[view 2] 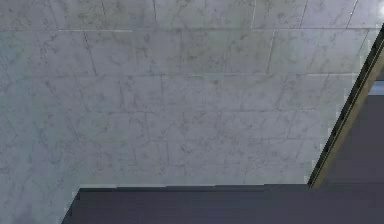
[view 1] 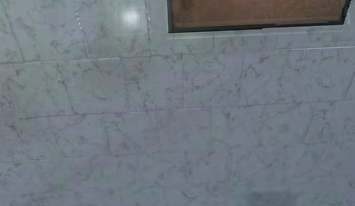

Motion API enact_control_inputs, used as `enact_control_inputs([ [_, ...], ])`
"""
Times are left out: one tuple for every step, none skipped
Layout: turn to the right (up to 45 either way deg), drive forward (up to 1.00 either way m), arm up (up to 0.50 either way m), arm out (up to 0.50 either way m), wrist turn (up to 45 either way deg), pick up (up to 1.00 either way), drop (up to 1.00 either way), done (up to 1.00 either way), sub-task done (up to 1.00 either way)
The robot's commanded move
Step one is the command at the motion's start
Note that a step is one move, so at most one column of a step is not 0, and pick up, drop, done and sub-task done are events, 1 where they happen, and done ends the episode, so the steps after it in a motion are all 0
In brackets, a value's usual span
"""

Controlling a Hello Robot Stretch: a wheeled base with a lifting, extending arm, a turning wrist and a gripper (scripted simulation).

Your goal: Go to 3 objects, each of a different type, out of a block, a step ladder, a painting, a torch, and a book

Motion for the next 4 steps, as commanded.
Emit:
enact_control_inputs([
  [3.0, 0.00, 0.00, 0.00, 0.0, 0.00, 0.00, 0.00, 0.00],
  [0.0, 0.10, 0.00, 0.00, 0.0, 0.00, 0.00, 0.00, 0.00],
  [18.0, 0.00, 0.00, 0.00, 0.0, 0.00, 0.00, 0.00, 0.00],
  [0.0, 0.00, 0.00, 0.00, 0.0, 0.00, 0.00, 0.00, 1.00],
])
